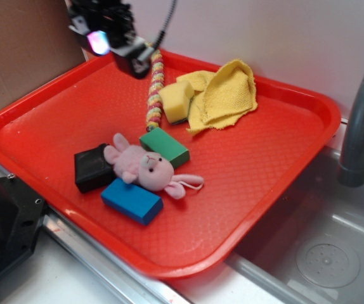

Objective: Grab the yellow cloth.

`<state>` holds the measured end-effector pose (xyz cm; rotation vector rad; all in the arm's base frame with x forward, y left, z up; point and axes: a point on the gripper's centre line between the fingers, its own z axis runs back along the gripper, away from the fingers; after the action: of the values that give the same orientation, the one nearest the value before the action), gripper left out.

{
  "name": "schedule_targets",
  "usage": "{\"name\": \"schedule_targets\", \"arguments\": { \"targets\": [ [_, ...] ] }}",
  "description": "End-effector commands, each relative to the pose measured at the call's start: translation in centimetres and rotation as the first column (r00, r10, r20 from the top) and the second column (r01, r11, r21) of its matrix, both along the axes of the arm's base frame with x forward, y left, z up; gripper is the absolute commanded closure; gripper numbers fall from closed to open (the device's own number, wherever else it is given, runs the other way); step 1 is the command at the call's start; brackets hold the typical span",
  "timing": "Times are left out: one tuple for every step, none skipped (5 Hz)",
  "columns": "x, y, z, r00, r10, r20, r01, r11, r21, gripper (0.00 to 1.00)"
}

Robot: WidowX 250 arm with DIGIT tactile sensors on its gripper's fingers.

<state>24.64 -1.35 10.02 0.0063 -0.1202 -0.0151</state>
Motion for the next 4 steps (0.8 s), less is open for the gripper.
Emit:
{"name": "schedule_targets", "arguments": {
  "targets": [
    [8.1,-4.2,-1.2,0.987,-0.127,0.095,0.122,0.991,0.061,0.00],
    [10.9,-4.2,-3.0,0.984,-0.152,0.088,0.144,0.985,0.091,0.00],
    [11.6,-3.8,-5.2,0.984,-0.167,0.066,0.160,0.982,0.105,0.00],
    [11.6,-3.6,-6.8,0.982,-0.178,0.063,0.171,0.980,0.097,0.00]
  ]
}}
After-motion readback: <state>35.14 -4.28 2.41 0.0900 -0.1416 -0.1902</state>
